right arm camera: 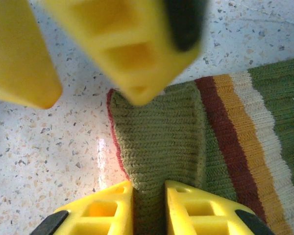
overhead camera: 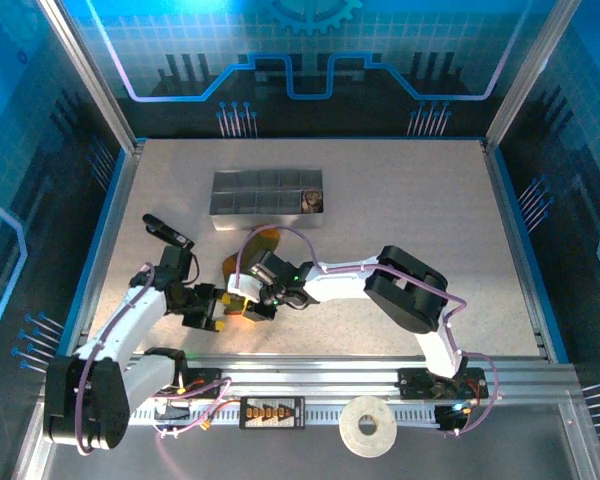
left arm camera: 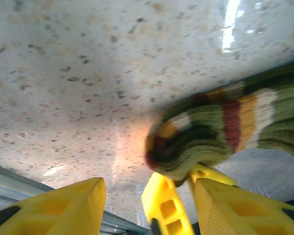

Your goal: Roll the socks

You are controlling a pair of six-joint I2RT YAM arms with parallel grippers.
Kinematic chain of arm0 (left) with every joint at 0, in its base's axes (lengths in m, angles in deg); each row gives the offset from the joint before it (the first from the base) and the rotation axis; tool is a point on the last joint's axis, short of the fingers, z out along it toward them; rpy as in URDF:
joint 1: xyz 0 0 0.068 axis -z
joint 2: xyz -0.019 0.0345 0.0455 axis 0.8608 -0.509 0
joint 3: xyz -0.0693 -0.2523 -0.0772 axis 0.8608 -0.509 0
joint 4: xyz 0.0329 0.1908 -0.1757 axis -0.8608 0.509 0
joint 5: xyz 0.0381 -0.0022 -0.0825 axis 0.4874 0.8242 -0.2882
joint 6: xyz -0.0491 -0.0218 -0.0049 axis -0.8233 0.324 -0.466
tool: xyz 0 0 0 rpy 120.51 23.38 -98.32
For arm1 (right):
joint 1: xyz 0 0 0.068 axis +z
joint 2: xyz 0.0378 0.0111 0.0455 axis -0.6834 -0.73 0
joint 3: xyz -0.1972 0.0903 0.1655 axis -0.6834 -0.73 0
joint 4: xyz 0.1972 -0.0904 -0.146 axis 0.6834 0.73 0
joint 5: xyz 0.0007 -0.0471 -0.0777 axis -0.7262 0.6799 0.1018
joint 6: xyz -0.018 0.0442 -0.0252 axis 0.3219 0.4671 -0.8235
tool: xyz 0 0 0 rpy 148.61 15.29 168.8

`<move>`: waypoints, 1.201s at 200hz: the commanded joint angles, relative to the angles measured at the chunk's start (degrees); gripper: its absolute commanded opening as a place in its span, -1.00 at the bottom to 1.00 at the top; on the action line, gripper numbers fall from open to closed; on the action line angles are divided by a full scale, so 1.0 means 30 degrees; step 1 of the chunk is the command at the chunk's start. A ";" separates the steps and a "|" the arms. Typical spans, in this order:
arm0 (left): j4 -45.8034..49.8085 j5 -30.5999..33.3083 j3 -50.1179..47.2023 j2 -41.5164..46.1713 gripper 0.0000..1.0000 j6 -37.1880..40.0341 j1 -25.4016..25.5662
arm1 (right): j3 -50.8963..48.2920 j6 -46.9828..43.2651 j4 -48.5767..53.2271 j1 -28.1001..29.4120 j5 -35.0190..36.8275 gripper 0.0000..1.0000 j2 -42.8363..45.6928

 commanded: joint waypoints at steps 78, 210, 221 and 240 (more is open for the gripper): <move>-0.5685 -0.0188 -0.1849 -0.1570 0.11 -0.1881 0.1376 | -0.0174 0.0932 0.2869 -0.0521 -0.0236 -0.56 -0.1697; -0.1435 0.2552 -0.1248 -0.5569 -0.80 -0.0835 0.1606 | -0.7035 -0.6419 -0.5342 0.1229 0.5633 0.14 0.4416; -0.1093 0.2695 -0.0969 -0.5827 -0.81 -0.0896 0.1583 | -0.7083 -0.7319 -0.5342 0.1337 0.6218 0.14 0.4666; -0.0959 0.2714 -0.0594 -0.6382 -0.83 -0.0970 0.1582 | -0.6899 -0.8911 -0.5364 0.1733 0.6709 0.14 0.4572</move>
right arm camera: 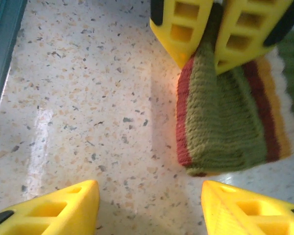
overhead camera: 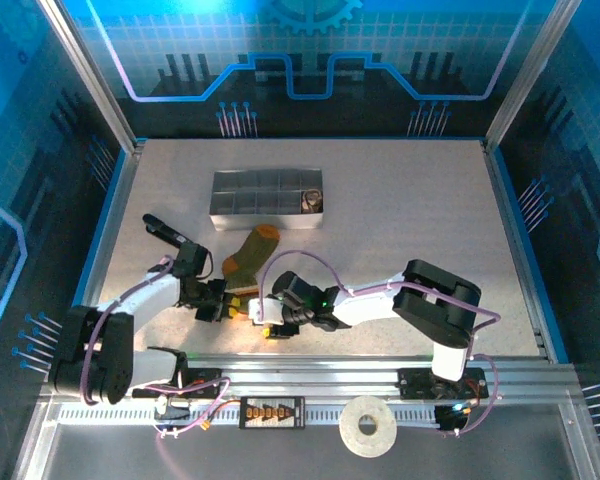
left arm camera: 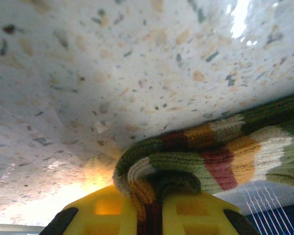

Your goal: Roll the socks

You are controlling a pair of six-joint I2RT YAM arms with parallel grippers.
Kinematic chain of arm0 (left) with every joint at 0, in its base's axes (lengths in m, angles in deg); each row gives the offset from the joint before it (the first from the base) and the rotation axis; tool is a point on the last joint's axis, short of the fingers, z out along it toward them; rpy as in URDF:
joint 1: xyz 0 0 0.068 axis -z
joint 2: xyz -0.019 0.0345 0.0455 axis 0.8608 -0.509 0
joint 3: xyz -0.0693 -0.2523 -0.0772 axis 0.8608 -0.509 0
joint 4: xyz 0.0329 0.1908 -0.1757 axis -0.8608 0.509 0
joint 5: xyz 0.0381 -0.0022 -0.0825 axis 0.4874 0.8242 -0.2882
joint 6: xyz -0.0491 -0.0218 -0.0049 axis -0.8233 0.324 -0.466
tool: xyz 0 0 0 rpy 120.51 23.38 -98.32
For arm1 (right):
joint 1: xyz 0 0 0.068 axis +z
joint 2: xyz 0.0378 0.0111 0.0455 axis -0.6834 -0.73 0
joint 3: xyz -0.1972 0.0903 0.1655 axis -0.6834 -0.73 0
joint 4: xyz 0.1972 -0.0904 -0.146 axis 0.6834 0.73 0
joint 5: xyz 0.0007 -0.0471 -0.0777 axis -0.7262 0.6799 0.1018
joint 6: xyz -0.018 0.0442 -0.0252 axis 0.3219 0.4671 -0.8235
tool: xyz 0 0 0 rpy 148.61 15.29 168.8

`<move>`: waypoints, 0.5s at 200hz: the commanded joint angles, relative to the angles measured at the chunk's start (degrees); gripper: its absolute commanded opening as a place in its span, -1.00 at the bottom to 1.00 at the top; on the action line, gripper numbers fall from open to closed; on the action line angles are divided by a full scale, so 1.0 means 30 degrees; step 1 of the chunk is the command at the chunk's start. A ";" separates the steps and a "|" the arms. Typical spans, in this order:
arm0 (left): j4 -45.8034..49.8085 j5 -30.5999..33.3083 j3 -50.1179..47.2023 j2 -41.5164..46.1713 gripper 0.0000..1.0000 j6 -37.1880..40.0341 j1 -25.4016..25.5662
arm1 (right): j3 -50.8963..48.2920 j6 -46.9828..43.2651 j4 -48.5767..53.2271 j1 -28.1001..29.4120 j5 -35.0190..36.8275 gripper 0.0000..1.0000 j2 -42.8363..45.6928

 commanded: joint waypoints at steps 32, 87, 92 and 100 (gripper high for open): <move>0.3774 0.2999 0.0116 -0.2561 -0.84 0.0325 0.0045 | 0.0988 -0.4461 -0.0694 0.1006 0.3169 0.11 -0.0440; 0.4312 0.3086 0.1151 -0.4079 -0.88 0.1633 -0.0537 | 0.2625 -0.4806 -0.0914 0.1234 0.3289 0.01 -0.1888; 0.4308 0.3087 0.1197 -0.4144 -0.88 0.1721 -0.0598 | 0.2845 -0.4802 -0.0425 0.1230 0.3132 -0.05 -0.2091; 0.4325 0.3108 0.1309 -0.4302 -0.89 0.1849 -0.0680 | 0.3112 -0.4686 0.0001 0.1230 0.3130 -0.15 -0.2438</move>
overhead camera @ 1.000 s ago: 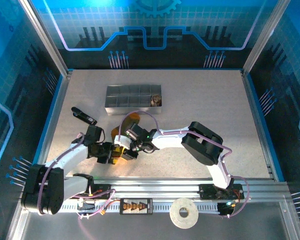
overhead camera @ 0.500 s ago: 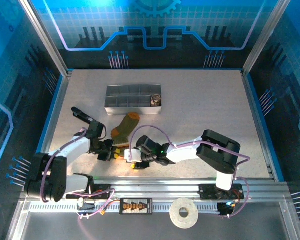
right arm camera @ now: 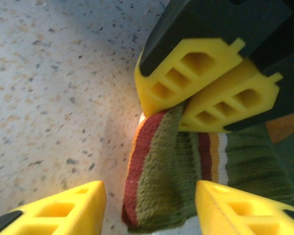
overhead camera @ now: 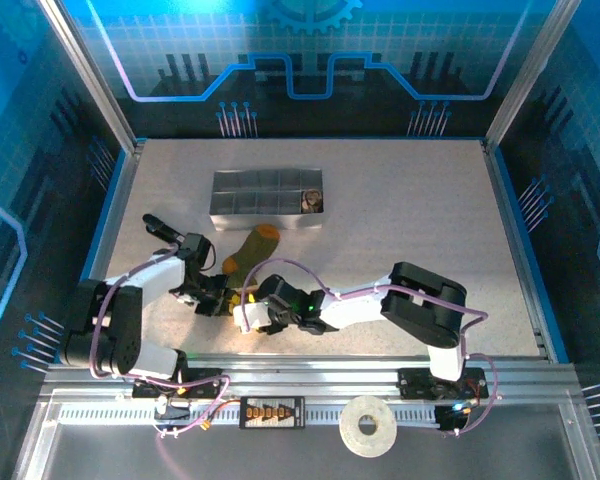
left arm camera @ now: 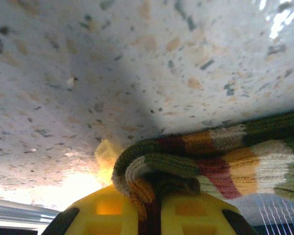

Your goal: Roll the socks

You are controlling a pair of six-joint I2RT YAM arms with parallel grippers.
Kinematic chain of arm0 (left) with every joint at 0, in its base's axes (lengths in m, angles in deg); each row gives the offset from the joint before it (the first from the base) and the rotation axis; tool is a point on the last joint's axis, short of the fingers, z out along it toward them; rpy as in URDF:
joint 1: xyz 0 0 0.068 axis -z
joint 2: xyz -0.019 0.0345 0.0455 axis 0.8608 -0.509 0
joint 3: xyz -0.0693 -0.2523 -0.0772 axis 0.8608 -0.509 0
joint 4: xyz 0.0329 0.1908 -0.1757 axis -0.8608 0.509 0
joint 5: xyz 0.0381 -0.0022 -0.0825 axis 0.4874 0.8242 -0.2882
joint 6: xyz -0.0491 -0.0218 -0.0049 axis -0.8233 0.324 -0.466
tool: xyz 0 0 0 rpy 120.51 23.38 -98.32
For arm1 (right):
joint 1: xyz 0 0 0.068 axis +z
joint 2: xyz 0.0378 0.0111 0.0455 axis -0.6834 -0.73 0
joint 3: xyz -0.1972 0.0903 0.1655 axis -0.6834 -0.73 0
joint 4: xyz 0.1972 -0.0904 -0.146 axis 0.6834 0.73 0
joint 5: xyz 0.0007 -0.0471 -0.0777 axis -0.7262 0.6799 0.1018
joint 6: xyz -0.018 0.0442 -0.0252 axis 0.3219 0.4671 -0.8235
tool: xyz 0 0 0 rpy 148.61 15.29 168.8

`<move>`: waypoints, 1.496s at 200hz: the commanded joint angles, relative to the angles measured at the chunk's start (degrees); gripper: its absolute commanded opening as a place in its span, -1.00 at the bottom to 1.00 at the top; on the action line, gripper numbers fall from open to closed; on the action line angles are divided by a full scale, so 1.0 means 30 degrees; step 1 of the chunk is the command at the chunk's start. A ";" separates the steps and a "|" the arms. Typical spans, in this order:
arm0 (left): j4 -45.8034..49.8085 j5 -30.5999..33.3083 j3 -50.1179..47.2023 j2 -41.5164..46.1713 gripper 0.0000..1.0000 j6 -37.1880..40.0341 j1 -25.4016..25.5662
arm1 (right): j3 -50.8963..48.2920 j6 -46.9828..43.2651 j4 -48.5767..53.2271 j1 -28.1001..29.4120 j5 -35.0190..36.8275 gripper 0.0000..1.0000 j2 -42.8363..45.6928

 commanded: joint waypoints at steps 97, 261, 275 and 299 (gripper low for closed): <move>0.2386 0.3317 0.0451 -0.1828 -0.83 0.2363 -0.0908 | 0.2472 0.3959 0.4395 -0.0817 -0.1206 -0.89 -0.2498; 0.2538 0.2656 -0.0303 0.6708 0.01 0.0862 -0.1089 | 0.8591 1.3236 1.2245 -0.4231 -1.2577 -1.00 -0.7011; 0.2251 0.2553 -0.0577 0.7023 -0.04 0.1249 -0.1013 | 0.9358 1.3362 1.3120 -0.4308 -1.2760 -1.00 -0.7464; 0.0333 0.2131 -0.1555 0.7694 -0.19 0.1555 -0.0927 | 0.9938 1.4342 1.3670 -0.4665 -1.3407 -1.00 -0.7953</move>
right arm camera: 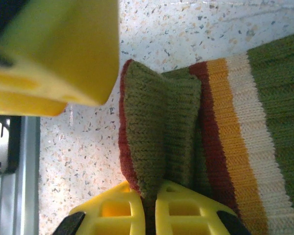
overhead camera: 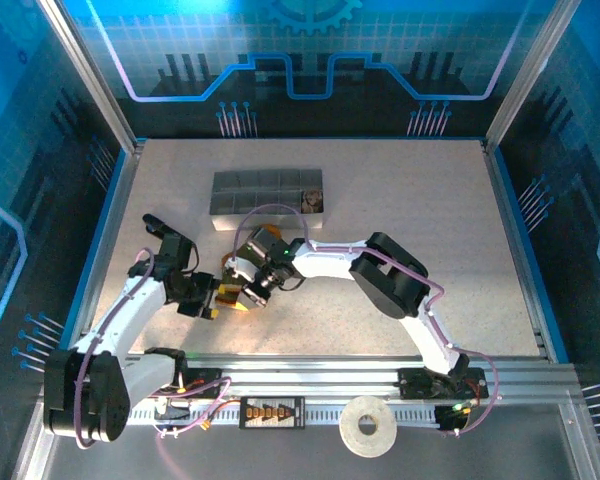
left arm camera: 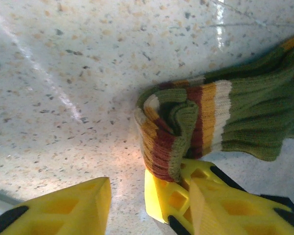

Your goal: Roll the socks

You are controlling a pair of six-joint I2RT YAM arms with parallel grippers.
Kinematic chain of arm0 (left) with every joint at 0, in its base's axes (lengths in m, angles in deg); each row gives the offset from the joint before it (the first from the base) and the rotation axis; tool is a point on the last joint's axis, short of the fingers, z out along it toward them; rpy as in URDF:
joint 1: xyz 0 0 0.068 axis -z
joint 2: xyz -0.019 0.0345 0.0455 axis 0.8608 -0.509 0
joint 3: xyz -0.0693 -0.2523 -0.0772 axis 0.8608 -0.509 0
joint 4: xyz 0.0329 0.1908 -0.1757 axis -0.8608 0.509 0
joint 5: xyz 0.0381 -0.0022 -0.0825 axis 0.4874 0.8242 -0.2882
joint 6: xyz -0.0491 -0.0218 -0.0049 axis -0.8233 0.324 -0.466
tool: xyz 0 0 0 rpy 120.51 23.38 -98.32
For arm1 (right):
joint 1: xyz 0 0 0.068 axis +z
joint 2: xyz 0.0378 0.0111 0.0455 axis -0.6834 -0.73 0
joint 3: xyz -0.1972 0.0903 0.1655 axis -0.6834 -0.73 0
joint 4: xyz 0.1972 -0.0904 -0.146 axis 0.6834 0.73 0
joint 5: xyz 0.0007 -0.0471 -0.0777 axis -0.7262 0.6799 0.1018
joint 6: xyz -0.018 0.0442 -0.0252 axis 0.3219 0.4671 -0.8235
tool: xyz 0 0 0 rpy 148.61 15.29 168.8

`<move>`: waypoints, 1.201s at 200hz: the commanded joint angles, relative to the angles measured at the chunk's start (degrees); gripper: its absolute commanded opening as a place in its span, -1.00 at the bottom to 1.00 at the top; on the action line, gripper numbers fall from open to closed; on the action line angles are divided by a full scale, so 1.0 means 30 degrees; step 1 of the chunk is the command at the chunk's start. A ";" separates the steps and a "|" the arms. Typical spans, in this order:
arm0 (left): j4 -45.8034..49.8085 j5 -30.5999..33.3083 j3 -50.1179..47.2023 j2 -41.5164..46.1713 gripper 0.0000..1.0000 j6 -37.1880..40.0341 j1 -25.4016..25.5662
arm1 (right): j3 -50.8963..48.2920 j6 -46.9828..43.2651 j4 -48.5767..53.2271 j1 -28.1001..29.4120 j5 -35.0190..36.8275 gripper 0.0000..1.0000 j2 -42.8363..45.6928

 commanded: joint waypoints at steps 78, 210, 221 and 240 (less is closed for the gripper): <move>-0.3349 -0.0606 -0.2511 0.1136 -0.33 0.1168 0.0198 | 0.0666 0.3965 0.4187 -0.1341 -0.1482 -1.00 -0.3602; -0.6303 0.0486 -0.3337 -0.3573 -0.37 0.1688 0.0451 | 0.1709 0.4943 0.5018 -0.1628 -0.2083 -1.00 -0.4344; -0.5405 0.0732 -0.3232 -0.4237 -0.48 0.1656 0.0625 | 0.1662 0.4828 0.4917 -0.1621 -0.1854 -1.00 -0.4192; -0.4342 0.1186 -0.3275 -0.4947 -0.61 0.1572 0.0820 | 0.1426 0.4358 0.4498 -0.1509 -0.1440 -0.87 -0.3623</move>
